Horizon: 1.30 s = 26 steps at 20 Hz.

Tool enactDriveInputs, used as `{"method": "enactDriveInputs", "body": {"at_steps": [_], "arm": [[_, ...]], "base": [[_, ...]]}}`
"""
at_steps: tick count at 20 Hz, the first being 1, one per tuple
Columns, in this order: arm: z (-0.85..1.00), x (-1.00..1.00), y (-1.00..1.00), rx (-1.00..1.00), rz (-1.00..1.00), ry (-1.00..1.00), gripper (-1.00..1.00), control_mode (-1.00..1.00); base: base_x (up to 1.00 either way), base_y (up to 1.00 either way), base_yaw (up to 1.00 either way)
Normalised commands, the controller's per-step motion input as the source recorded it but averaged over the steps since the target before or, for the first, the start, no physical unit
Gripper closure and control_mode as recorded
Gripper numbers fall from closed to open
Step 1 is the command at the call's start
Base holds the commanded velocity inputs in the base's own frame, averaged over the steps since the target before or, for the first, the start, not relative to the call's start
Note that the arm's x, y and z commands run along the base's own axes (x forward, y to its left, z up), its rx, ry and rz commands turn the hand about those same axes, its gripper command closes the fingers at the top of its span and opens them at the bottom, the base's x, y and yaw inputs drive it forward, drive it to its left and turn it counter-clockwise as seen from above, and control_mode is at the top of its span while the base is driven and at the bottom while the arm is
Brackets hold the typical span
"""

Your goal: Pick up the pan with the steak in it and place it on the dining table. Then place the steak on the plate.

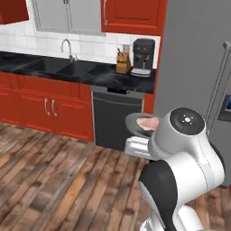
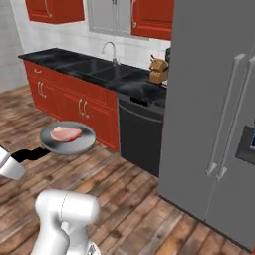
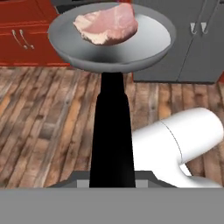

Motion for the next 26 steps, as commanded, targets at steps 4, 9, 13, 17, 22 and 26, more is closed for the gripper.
{"method": "enactDriveInputs", "body": {"at_steps": [4,9,13,17,22,26], "arm": [[0.0,0.0,0.0,0.0,0.0,0.0,1.0,1.0],[0.0,0.0,0.0,0.0,0.0,0.0,1.0,1.0],[0.0,0.0,0.0,0.0,0.0,0.0,1.0,1.0],[0.0,0.0,0.0,0.0,0.0,0.0,1.0,1.0],[0.0,0.0,0.0,0.0,0.0,0.0,1.0,1.0],[0.0,0.0,0.0,0.0,0.0,0.0,1.0,1.0]], "base": [[-0.03,0.0,0.5],[-0.03,0.0,0.5],[-0.03,0.0,0.5],[-0.03,0.0,0.5],[-0.04,0.0,0.5],[-0.04,0.0,0.5]]}}
